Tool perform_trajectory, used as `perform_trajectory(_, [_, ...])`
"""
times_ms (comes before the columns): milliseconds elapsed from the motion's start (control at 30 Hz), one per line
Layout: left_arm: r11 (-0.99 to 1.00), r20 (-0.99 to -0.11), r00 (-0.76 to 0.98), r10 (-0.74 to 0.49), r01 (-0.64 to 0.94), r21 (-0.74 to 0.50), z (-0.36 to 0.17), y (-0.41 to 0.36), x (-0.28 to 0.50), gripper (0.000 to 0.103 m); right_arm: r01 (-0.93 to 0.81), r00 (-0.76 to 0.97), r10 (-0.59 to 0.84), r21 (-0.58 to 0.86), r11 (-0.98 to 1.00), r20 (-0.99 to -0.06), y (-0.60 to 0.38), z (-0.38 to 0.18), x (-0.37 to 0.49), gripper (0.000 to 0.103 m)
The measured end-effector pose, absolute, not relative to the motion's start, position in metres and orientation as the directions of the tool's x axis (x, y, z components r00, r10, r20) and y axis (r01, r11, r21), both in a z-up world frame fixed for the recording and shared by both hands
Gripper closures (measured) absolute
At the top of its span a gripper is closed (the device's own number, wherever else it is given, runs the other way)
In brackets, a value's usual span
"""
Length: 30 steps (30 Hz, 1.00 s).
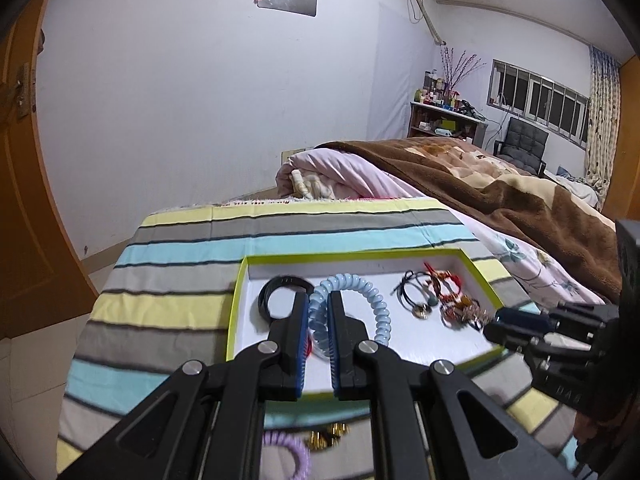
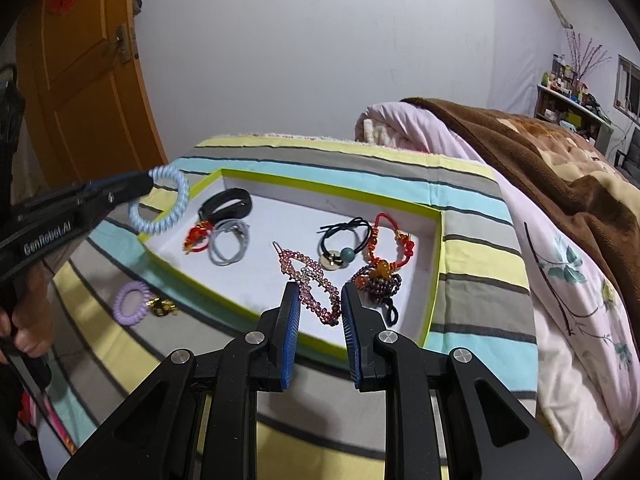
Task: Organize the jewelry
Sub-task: 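Lift both held pieces and carry them over the yellow-green box, then lower both pieces into the box and open both grippers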
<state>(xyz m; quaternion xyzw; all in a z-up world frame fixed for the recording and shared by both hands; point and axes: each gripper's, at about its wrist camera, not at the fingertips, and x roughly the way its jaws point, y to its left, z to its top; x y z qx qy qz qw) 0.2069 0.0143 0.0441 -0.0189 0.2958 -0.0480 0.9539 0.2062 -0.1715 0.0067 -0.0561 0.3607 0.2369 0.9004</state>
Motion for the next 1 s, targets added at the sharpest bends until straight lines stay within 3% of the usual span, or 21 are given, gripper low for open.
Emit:
perform_trajectory(733, [0.993, -0.696, 0.709, -0.111, 0.113, -0.042, -0.008, -0.008, 0.299, 0.093, -0.457, 0.557, 0.346, 0.069, 0.887, -0.755, -0.163, -0.032, 0.251, 0.081])
perform_trajectory(1000, [0.992, -0.723, 0.681, -0.115, 0.123, -0.042, -0.016, -0.010, 0.303, 0.093, -0.458, 0.562, 0.346, 0.065, 0.887, -0.751, -0.163, -0.030, 0.249, 0.076])
